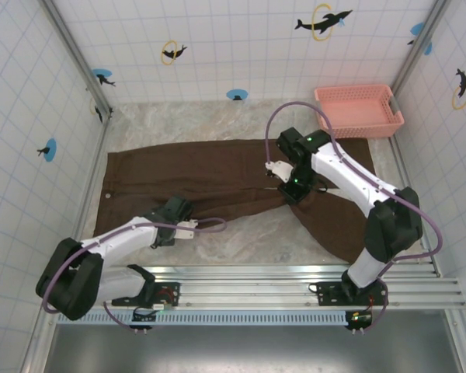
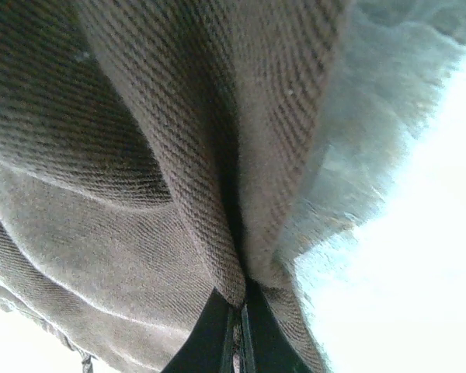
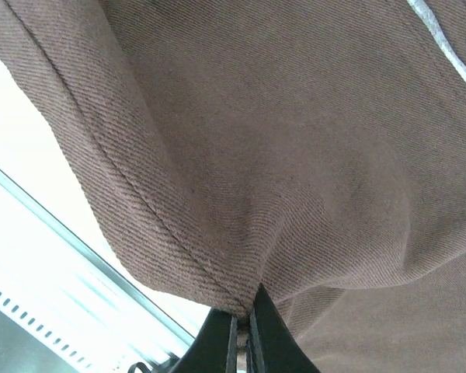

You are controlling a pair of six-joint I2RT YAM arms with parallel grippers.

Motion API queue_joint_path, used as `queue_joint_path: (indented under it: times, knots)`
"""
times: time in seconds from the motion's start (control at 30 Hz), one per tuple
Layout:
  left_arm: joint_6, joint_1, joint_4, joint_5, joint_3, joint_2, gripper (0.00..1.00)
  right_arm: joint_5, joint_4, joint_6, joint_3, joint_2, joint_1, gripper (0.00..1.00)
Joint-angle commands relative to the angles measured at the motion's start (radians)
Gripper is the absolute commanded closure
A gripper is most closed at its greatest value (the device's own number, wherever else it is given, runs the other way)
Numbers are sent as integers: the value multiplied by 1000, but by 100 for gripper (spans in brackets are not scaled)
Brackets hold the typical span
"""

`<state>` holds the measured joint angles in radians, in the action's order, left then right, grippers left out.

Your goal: Roll up the long pants

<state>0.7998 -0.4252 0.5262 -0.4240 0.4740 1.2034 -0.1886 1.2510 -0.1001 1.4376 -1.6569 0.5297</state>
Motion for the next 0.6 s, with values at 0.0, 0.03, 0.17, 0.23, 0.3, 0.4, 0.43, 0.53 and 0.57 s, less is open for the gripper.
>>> queue_joint_path:
  times: [0.0,0.03,0.17,0.23,0.3,0.4,0.43,0.53,0.57]
  knots:
    - [-65,21,145,-12,82,-57,100,2,28,-18,30,28,-29,96]
    - [-89,31,188,-34,113,-76,100,11,33,-23,32,31,-38,96]
    - [-151,49,313,-146,212,-180,100,57,44,-37,43,33,-83,95]
    - [-114,61,278,-176,226,-227,100,71,45,-43,60,21,-105,95]
    - [-54,94,193,-185,240,-240,100,79,47,-48,95,-8,-128,94]
    - [18,177,92,-156,299,-153,100,81,48,-46,178,-72,-155,94]
    - [31,206,72,-144,328,-109,100,79,48,-46,209,-97,-161,94]
    - [64,297,-7,-118,436,43,100,104,62,-55,340,-195,-166,94]
    - [77,318,-43,-107,472,90,100,122,78,-61,392,-233,-169,94]
